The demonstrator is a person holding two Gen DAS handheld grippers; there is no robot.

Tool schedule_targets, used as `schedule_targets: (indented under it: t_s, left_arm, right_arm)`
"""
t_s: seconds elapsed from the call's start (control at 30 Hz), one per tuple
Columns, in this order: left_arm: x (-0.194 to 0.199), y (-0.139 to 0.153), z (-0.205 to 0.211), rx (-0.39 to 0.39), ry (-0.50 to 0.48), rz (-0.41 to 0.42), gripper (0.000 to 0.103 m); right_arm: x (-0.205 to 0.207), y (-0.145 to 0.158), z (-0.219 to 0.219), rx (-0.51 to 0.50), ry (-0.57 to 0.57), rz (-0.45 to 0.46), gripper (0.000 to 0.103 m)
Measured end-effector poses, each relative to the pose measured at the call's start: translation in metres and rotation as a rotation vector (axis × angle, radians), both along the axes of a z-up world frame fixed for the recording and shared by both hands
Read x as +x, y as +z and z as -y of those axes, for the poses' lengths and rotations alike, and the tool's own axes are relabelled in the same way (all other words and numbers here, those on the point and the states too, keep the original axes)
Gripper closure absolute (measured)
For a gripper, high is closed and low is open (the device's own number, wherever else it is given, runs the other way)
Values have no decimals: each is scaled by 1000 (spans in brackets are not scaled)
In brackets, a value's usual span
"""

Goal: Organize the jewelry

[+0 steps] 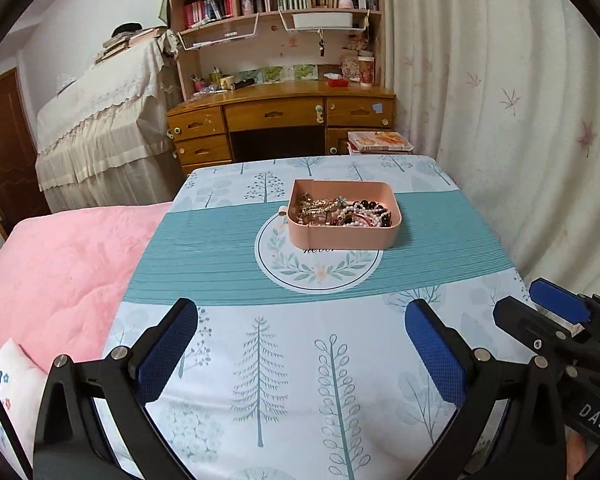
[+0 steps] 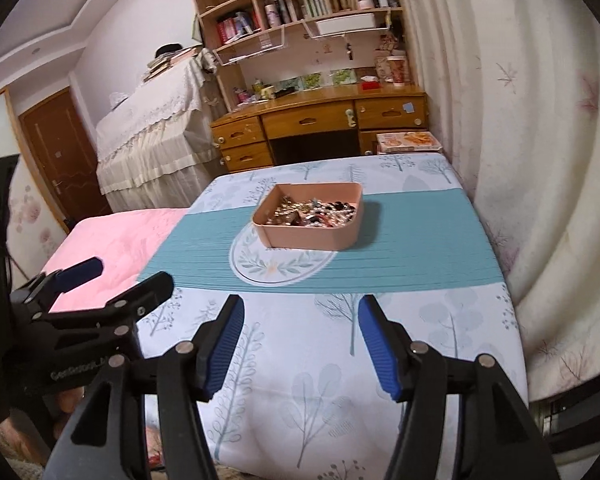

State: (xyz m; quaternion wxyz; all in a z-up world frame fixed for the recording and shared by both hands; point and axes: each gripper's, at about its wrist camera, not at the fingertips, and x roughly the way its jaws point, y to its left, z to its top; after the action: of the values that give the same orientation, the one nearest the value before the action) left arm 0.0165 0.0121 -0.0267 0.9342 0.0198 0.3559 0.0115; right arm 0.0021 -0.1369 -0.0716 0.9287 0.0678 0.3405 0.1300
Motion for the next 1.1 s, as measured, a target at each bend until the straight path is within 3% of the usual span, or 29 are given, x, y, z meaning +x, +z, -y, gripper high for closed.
schedule_targets:
  t_s: [0.3, 1.1]
  left_arm:
    - [-9, -10, 3, -15, 4, -38, 1]
    - [-12, -12, 1, -20, 19, -34, 1]
  right_arm:
    - [-8, -4, -6, -16, 5, 9, 43]
    - [-9, -7, -7, -3, 18, 15, 43]
